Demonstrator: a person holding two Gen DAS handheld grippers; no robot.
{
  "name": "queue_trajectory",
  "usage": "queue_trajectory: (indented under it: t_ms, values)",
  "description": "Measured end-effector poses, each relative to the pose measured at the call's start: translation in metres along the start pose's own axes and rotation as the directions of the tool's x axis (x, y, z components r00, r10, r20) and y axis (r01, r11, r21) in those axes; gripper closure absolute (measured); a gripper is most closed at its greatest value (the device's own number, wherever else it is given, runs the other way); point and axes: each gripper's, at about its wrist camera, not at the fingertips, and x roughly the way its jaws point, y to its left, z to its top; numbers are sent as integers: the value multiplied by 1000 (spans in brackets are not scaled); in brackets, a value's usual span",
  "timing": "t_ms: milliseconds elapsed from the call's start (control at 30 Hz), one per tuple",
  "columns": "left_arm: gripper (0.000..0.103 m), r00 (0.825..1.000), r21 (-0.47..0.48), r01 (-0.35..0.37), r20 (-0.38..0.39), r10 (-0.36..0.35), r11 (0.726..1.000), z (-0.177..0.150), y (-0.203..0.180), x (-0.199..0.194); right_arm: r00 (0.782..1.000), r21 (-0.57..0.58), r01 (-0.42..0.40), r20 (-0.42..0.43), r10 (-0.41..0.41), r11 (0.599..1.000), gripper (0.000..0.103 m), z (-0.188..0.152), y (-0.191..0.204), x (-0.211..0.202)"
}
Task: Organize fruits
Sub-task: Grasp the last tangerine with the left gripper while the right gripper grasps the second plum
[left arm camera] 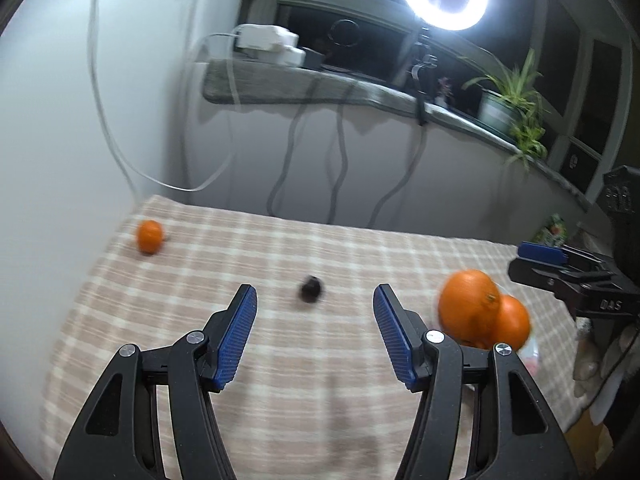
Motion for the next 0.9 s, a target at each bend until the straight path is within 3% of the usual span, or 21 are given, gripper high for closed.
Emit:
queue_trajectory:
  t_ms: [500,700,900]
  values:
    - [46,990,-124,-138,-25,136,983,19,88,34,997,-47,-50,-66,47,998,21,29,73,67]
    - [51,984,-143,-176,-48,170,974,25,113,56,989,-83,-66,-141,53,994,32,31,101,106]
    - [56,981,-150,-189,-76,180,970,28,127,81,975,-50,-35,-222,23,998,49,23,111,147]
